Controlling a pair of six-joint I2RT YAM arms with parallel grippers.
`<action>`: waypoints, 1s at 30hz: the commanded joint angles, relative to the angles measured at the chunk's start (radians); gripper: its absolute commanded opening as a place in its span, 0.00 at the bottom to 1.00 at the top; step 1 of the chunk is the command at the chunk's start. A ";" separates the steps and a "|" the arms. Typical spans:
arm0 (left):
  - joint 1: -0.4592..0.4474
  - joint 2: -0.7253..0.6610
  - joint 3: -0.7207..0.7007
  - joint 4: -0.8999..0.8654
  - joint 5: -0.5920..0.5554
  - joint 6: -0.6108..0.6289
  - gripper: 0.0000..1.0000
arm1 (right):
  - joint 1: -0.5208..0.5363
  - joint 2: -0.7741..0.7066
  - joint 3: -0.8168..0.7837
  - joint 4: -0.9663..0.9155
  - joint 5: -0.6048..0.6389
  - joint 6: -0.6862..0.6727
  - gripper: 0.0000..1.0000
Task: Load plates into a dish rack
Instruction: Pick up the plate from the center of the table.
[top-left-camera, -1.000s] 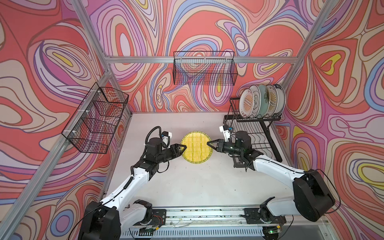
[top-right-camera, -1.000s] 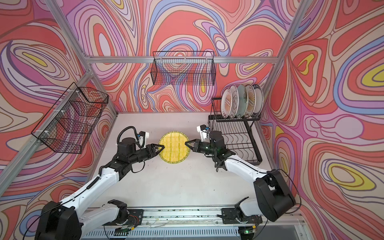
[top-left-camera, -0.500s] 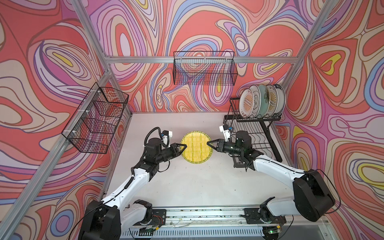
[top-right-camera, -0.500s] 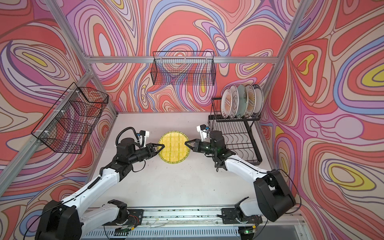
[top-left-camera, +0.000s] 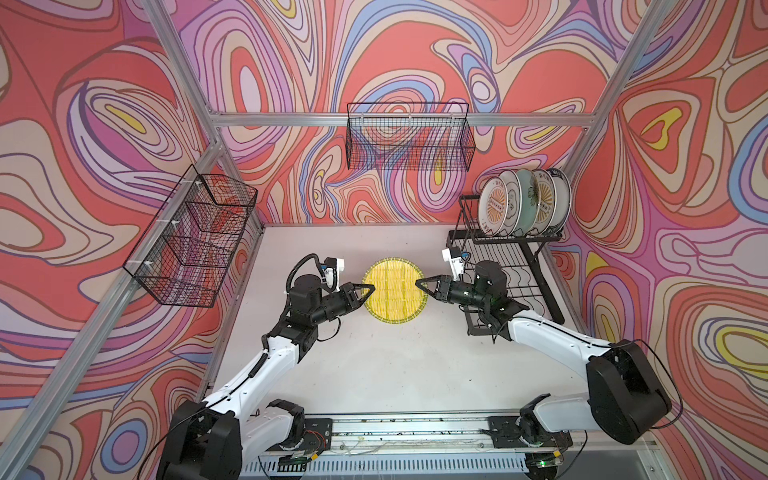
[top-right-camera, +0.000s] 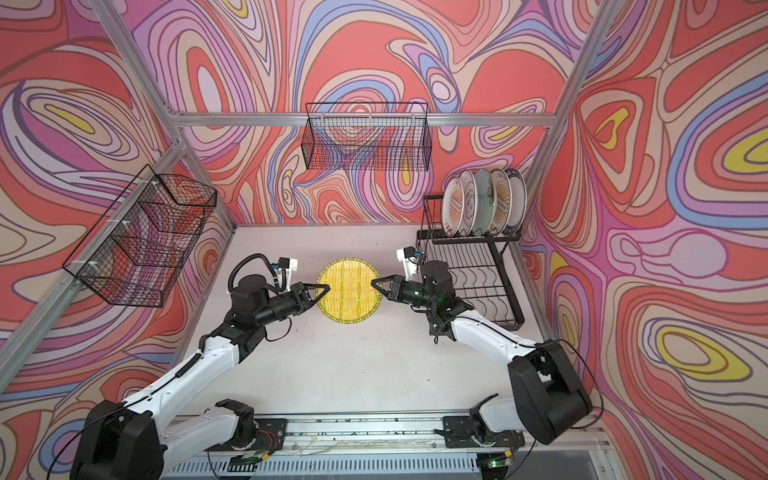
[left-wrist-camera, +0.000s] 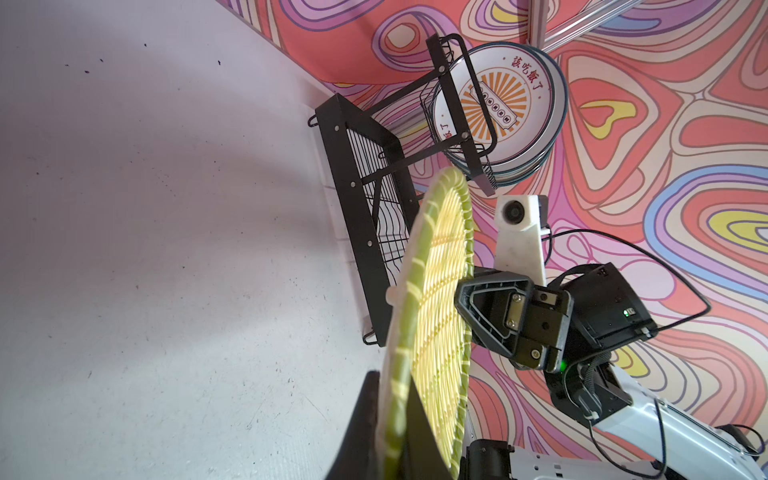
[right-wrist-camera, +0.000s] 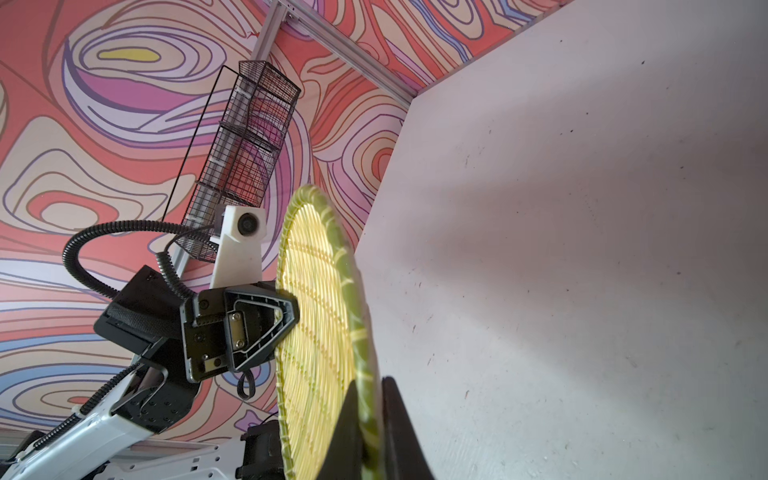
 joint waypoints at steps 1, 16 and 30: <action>-0.016 0.017 0.004 0.072 0.016 -0.012 0.00 | 0.017 -0.019 -0.010 0.117 -0.060 0.033 0.09; -0.034 0.037 0.004 0.115 0.008 -0.014 0.00 | 0.044 -0.005 -0.012 0.151 -0.090 0.050 0.15; -0.044 0.040 0.007 0.093 0.000 0.003 0.00 | 0.051 0.007 0.008 0.130 -0.137 0.042 0.05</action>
